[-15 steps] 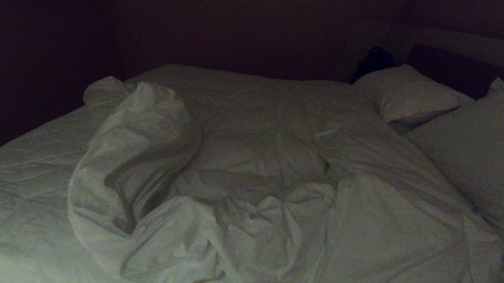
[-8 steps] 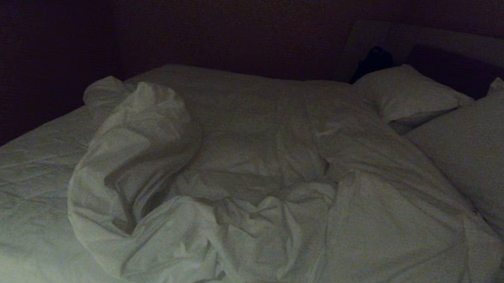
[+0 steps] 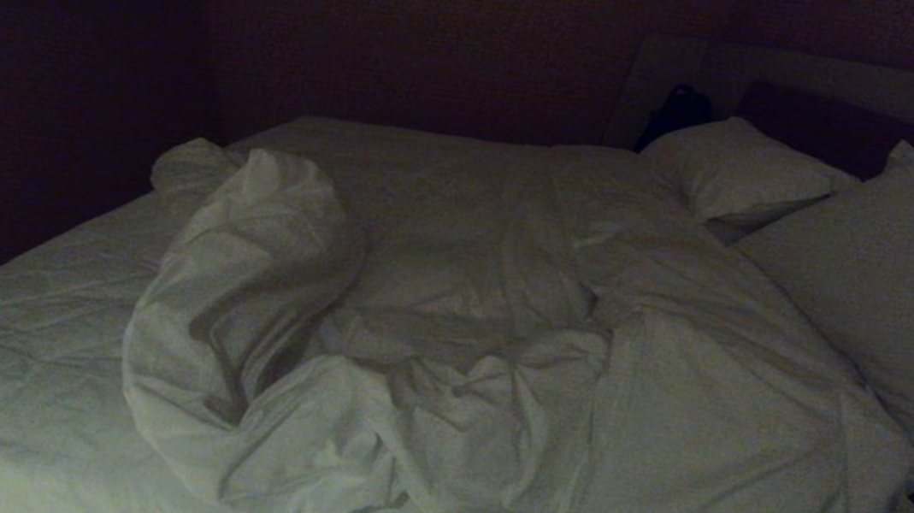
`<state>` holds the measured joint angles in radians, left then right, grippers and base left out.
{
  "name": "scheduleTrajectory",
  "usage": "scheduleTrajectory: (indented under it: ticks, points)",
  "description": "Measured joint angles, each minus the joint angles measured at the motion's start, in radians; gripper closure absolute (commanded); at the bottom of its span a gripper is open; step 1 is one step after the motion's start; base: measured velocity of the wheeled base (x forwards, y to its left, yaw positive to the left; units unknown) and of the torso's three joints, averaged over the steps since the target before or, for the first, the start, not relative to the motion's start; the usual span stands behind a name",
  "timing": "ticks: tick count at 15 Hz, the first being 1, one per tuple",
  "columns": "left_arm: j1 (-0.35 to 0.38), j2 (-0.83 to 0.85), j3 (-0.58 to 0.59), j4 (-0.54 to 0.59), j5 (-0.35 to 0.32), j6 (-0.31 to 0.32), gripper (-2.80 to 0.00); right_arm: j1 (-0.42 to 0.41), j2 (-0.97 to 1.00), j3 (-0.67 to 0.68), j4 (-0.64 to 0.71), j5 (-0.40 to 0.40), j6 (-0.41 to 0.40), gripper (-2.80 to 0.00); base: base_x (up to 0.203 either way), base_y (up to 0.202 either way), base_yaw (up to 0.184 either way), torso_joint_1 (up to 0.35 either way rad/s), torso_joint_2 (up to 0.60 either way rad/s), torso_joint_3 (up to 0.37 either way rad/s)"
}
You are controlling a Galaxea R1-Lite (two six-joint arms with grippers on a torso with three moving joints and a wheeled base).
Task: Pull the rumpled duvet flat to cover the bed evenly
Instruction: Flatten the corners of the folded blanket
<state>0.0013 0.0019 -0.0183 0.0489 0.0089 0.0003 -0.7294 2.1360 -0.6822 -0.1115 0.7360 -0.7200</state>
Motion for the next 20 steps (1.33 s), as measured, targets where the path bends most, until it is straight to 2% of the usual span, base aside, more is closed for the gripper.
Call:
scheduleTrajectory:
  ticks: [6,14,15,20]
  points:
    - [0.0,0.0,0.0,0.0,0.0,0.0,0.0,0.052,0.013,-0.012,0.0,0.002,0.005,-2.8,0.0,0.0,0.0,0.0,0.0,0.0]
    - [0.0,0.0,0.0,0.0,0.0,0.0,0.0,0.056,0.007,0.009,-0.003,0.013,0.005,-2.8,0.0,0.0,0.0,0.0,0.0,0.0]
    - [0.0,0.0,0.0,0.0,0.0,0.0,0.0,0.056,0.006,0.012,-0.002,0.013,0.005,0.0,0.0,0.0,0.0,0.0,0.0,0.0]
    - [0.0,0.0,0.0,0.0,0.0,0.0,0.0,0.056,0.003,0.016,-0.003,0.013,0.005,0.0,0.0,0.0,0.0,0.0,0.0,0.0]
